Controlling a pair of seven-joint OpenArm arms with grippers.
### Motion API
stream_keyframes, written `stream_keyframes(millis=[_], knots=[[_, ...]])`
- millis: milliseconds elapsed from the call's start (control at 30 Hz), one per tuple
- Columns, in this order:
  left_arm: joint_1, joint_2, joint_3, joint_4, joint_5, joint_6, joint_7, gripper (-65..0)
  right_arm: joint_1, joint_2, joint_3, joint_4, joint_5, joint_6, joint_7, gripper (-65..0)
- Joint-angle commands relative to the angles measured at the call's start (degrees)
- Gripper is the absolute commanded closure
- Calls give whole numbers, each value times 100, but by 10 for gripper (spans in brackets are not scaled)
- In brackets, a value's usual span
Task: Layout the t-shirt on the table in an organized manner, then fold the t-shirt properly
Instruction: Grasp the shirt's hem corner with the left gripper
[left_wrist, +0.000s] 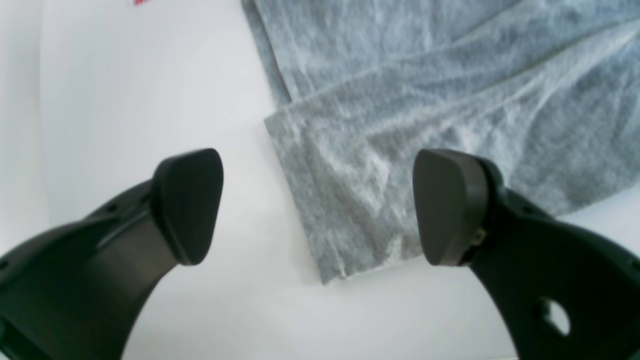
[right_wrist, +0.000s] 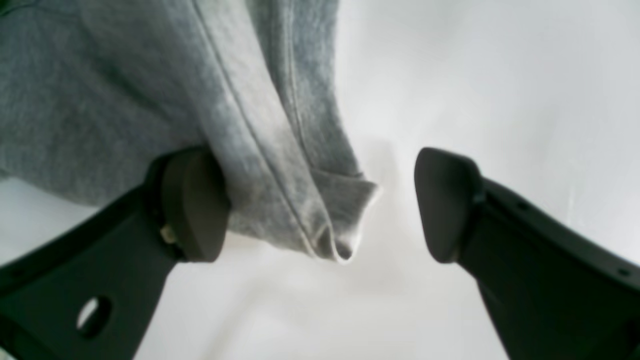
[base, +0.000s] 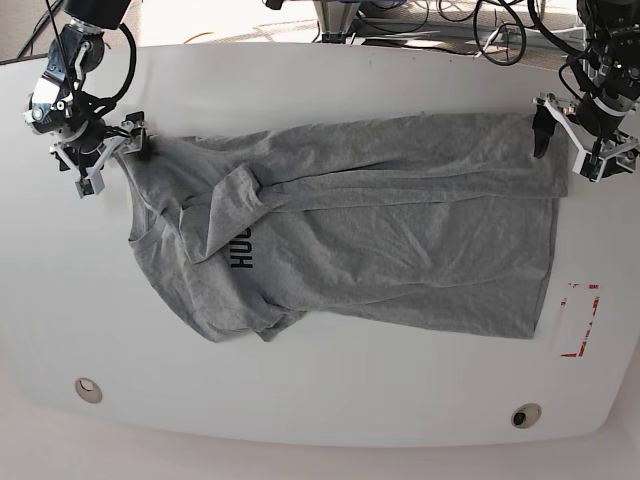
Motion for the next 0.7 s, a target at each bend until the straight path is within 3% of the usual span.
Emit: stream_keyframes(millis=[0,100,167,367,433,667], knots=[[18,-101,-60,99,-62,15,-148,-542,92,110,35,-45,-31,6,108,-531],[62,-101,-60,99,-71,6,-148,-521,92,110,35,-54,-31,6,108,-498],[124,-101,-60,99,-71,-3,-148,-506,92,110,35,-54,-13,6,108,-430],[203,-74,-60,99,-80,-3,-148,-494,92,75,35,-54,5,6,108,-122],[203,-57,-60,99,-97,-3,-148,-494,92,75,17,-54,5,6,108,-51],[203,13,-69,55,-344,-3,-148,-496,75,75,8,-54,5,6,108,-48]])
